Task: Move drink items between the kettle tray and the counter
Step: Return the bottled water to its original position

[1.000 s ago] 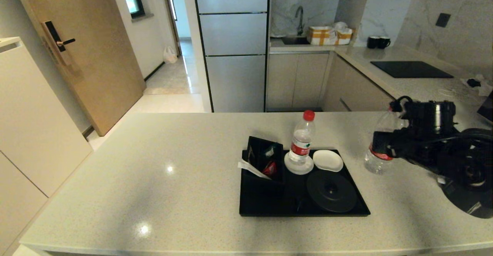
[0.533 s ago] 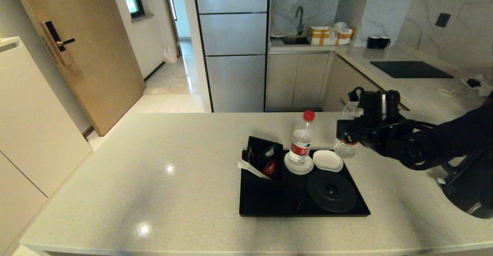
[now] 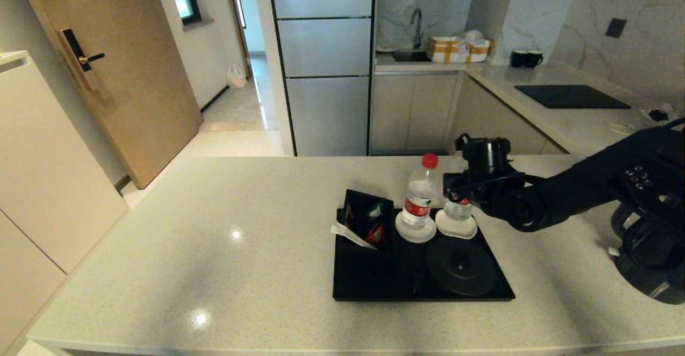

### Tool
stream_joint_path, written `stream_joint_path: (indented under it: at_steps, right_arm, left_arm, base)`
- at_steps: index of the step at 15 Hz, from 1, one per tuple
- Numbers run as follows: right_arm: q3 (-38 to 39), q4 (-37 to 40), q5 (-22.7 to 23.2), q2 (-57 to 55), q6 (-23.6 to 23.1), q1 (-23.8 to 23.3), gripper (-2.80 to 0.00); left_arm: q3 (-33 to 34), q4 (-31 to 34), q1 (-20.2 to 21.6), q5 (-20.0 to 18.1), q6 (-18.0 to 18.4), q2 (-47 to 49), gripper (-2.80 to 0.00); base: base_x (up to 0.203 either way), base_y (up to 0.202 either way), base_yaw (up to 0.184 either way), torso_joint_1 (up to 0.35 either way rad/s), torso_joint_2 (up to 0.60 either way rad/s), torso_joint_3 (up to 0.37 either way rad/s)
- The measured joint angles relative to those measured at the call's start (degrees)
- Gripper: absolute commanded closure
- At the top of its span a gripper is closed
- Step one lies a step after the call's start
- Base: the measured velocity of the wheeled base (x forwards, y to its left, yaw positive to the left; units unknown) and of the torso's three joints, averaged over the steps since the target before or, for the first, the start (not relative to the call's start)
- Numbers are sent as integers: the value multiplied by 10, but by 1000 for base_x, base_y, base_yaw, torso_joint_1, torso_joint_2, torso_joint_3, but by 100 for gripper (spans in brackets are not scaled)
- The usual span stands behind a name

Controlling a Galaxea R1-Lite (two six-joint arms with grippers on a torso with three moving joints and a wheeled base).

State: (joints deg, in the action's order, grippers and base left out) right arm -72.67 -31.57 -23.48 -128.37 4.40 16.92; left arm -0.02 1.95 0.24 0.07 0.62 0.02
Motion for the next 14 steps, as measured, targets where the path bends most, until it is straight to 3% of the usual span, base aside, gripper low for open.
stream_joint_path:
  at_steps: [7, 8, 14]
  right_arm:
    - [-9, -6, 2, -35, 16, -2, 0]
    - [-10, -6, 2, -37, 16, -2, -280]
    - [-16, 0, 0, -39, 36, -1, -280]
  left_arm:
    - [0, 0, 0, 0, 0, 0, 0]
    - [0, 0, 0, 0, 0, 0, 0]
    - [0, 0, 0, 0, 0, 0, 0]
  base:
    - [0, 0, 0, 0, 0, 0]
    - [0, 0, 0, 0, 0, 0]
    - [0, 0, 0, 0, 0, 0]
